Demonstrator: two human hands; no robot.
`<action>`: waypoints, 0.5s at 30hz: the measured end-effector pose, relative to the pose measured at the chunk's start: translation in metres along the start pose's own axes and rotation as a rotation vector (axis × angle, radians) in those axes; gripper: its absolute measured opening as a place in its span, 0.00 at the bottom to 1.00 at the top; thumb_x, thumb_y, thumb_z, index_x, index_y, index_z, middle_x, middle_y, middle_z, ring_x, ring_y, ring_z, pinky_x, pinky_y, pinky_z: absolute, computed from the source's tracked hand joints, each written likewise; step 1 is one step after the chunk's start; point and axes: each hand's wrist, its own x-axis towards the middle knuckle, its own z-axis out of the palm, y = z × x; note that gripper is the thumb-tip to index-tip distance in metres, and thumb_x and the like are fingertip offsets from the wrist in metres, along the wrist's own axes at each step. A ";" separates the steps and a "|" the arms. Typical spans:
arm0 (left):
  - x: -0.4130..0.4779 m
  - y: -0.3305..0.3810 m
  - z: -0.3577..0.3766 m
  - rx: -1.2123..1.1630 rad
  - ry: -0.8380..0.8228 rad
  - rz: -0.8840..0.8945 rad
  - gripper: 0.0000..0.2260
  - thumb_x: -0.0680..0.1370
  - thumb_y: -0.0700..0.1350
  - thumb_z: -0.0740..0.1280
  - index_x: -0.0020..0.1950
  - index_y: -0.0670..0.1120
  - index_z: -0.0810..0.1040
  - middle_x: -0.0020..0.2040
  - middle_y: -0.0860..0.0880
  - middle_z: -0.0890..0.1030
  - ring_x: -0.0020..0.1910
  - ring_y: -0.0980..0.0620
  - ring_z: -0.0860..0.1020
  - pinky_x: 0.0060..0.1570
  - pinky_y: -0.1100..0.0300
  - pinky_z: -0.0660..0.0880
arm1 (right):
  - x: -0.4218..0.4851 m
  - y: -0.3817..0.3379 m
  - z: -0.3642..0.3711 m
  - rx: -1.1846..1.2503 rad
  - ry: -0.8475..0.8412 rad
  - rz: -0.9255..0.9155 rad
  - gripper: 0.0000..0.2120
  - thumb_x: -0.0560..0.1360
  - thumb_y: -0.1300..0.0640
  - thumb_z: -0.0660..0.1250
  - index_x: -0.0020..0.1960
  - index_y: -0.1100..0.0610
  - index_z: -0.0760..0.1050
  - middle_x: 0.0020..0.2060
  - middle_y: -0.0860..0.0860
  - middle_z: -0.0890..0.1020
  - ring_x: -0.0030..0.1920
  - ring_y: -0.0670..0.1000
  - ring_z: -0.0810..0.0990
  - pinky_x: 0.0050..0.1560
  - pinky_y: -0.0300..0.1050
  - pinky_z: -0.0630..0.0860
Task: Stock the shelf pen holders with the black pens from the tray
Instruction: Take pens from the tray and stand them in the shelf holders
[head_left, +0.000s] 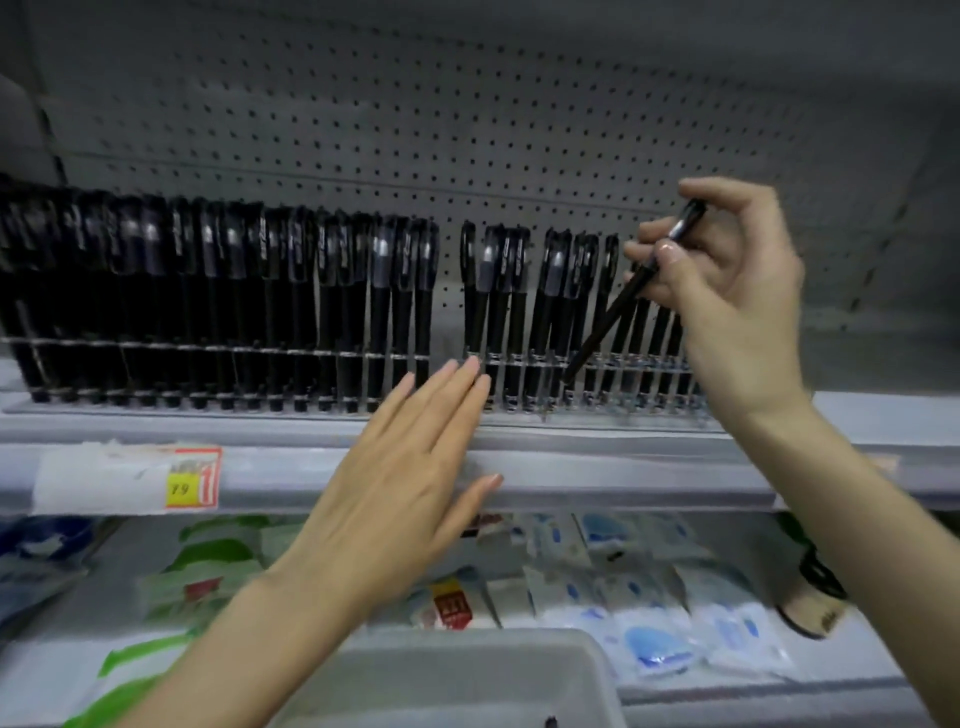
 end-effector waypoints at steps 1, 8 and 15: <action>0.001 0.000 0.000 -0.003 0.008 0.003 0.29 0.81 0.57 0.51 0.77 0.41 0.60 0.77 0.45 0.61 0.75 0.51 0.56 0.72 0.53 0.51 | 0.003 0.000 -0.001 0.008 0.025 -0.004 0.14 0.79 0.69 0.59 0.60 0.54 0.66 0.49 0.53 0.79 0.51 0.49 0.83 0.52 0.50 0.81; 0.005 -0.009 -0.002 -0.002 -0.006 -0.024 0.29 0.82 0.58 0.49 0.77 0.42 0.59 0.76 0.46 0.62 0.75 0.52 0.58 0.71 0.53 0.54 | 0.020 0.002 -0.007 -0.059 0.011 -0.008 0.14 0.78 0.70 0.60 0.58 0.55 0.67 0.49 0.53 0.79 0.50 0.46 0.83 0.49 0.42 0.81; 0.007 -0.012 -0.004 -0.003 0.004 -0.013 0.28 0.82 0.59 0.49 0.76 0.42 0.62 0.74 0.46 0.66 0.73 0.52 0.63 0.69 0.53 0.56 | 0.036 0.005 -0.009 -0.151 -0.067 0.022 0.13 0.78 0.69 0.61 0.58 0.55 0.69 0.46 0.48 0.80 0.47 0.45 0.83 0.47 0.43 0.81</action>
